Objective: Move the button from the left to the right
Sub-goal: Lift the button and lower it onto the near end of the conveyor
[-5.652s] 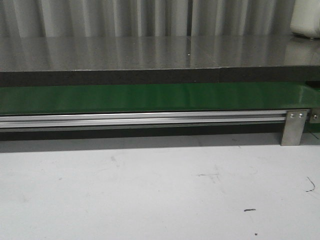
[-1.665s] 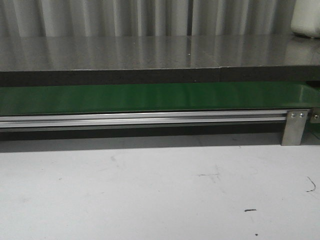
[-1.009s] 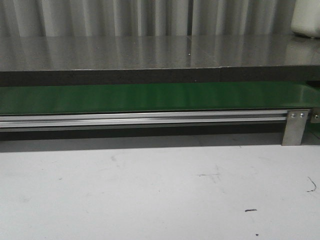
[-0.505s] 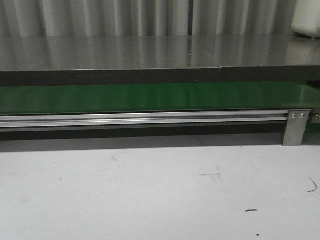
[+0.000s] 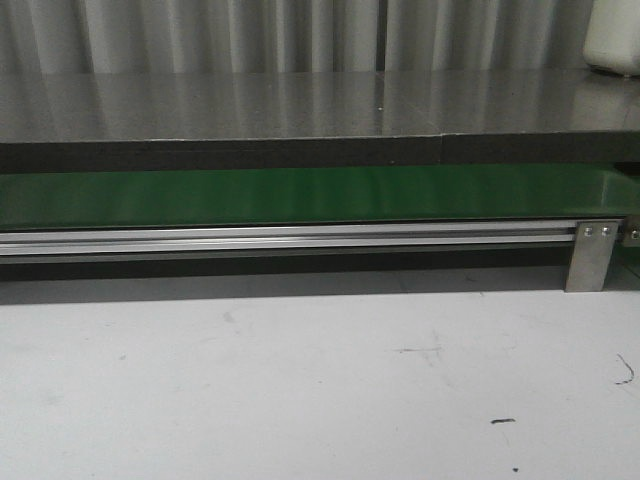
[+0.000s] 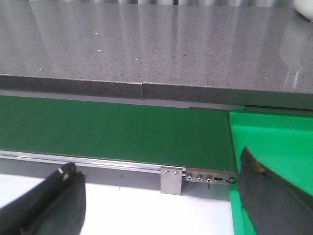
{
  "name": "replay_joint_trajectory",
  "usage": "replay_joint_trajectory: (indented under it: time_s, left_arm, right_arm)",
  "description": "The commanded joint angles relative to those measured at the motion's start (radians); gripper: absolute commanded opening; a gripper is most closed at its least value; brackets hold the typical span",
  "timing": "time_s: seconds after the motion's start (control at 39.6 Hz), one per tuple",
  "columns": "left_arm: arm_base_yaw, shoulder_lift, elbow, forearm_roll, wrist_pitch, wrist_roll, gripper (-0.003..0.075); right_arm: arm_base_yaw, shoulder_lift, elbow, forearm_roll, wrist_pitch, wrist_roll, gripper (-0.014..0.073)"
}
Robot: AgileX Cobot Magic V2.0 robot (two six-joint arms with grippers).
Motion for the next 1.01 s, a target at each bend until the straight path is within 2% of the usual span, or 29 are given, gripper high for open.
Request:
replay_joint_trajectory:
  time_s: [0.0, 0.13, 0.3, 0.38, 0.68, 0.76, 0.91, 0.98]
  left_arm:
    - [-0.055, -0.079, -0.033, -0.029, 0.039, -0.068, 0.0138]
    - [-0.124, -0.072, -0.033, -0.028, 0.100, -0.103, 0.0138]
    - [-0.234, -0.052, -0.033, 0.073, 0.073, -0.156, 0.0138]
    - [-0.256, -0.030, -0.033, 0.120, 0.074, -0.181, 0.0138]
    - [-0.280, 0.007, -0.033, 0.107, 0.081, -0.225, 0.0155]
    - [-0.280, 0.007, -0.033, 0.107, 0.094, -0.225, 0.0230]
    - [-0.285, 0.007, -0.033, 0.082, 0.108, -0.218, 0.0484]
    - [-0.295, 0.005, -0.039, 0.079, 0.112, -0.207, 0.0548]
  right_arm:
    - [-0.004, 0.010, -0.037, 0.003, -0.087, -0.004, 0.0645]
    - [-0.004, 0.010, -0.037, 0.003, -0.087, -0.004, 0.0645]
    - [-0.004, 0.010, -0.037, 0.003, -0.087, -0.004, 0.0645]
    - [-0.004, 0.010, -0.037, 0.003, -0.087, -0.004, 0.0645]
    - [-0.004, 0.010, -0.037, 0.003, -0.086, -0.004, 0.0645]
    - [-0.004, 0.010, -0.037, 0.003, -0.086, -0.004, 0.0645]
    - [-0.004, 0.010, -0.037, 0.003, -0.086, -0.004, 0.0645]
    - [-0.004, 0.010, -0.037, 0.003, -0.086, -0.004, 0.0645]
